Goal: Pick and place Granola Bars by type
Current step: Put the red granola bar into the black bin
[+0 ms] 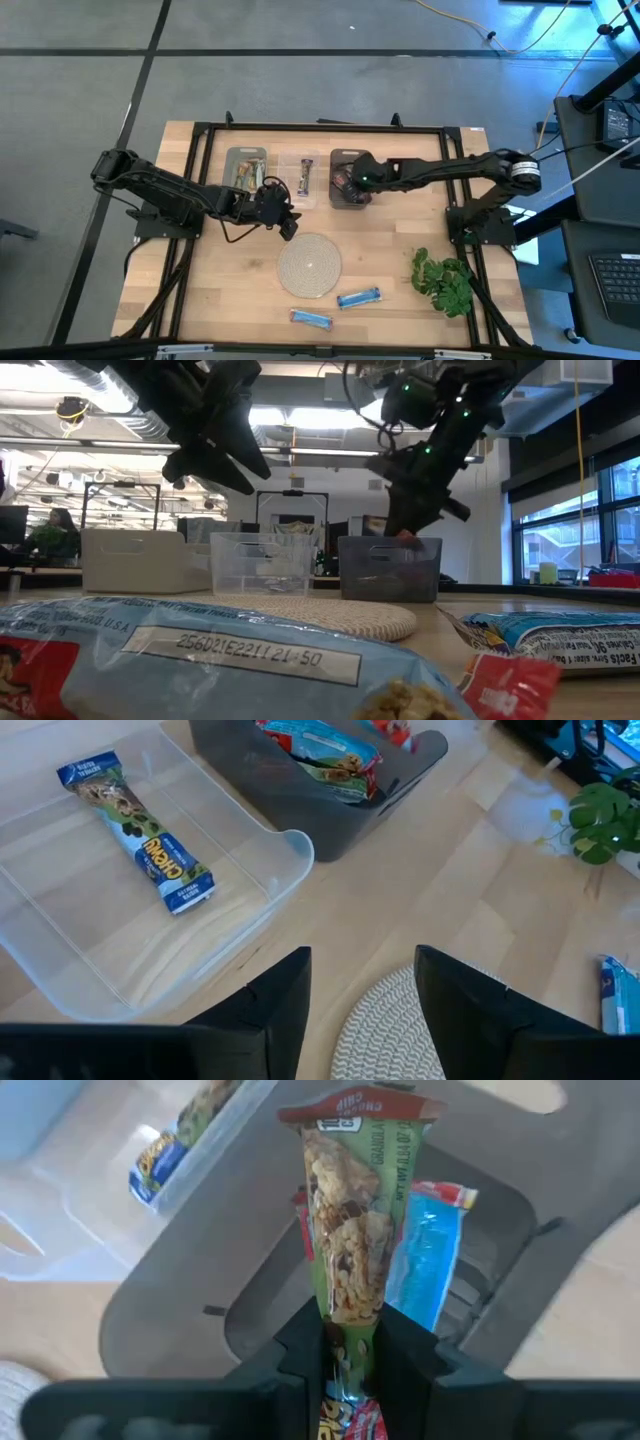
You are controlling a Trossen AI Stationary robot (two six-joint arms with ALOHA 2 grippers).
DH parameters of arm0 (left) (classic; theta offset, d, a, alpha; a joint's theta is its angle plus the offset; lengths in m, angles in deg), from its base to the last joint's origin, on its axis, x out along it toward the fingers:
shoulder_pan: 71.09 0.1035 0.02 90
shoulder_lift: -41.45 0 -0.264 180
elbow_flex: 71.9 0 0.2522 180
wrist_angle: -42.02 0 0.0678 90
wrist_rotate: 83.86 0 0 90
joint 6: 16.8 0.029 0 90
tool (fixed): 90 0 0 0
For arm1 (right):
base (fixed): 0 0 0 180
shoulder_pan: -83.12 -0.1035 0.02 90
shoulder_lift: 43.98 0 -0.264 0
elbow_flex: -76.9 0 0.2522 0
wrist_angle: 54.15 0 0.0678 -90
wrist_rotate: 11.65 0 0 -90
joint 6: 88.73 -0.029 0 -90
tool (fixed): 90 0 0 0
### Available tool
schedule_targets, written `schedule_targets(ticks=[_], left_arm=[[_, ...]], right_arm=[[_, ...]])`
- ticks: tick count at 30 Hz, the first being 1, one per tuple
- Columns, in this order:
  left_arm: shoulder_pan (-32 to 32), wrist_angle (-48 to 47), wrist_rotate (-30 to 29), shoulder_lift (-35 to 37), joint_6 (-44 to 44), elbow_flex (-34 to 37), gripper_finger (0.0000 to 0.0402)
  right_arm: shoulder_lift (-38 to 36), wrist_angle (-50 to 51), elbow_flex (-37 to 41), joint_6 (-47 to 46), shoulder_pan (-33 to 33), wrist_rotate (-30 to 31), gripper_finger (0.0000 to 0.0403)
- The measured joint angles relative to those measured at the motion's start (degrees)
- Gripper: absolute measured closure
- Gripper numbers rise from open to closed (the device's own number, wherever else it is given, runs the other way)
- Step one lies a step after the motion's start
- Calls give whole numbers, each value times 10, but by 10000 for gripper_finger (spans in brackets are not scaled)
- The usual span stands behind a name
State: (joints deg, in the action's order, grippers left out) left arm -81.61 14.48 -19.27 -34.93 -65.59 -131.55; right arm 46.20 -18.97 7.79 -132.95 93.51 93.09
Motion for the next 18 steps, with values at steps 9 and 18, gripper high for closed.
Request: schedule_targets(ticks=[9, 18], left_arm=[[0, -1, 1, 0, 0, 0, 232], [0, -1, 15, 0, 0, 0, 233]], right_arm=[[37, -24, 0, 29, 0, -19, 328], [37, -28, 0, 33, 1, -29, 328]])
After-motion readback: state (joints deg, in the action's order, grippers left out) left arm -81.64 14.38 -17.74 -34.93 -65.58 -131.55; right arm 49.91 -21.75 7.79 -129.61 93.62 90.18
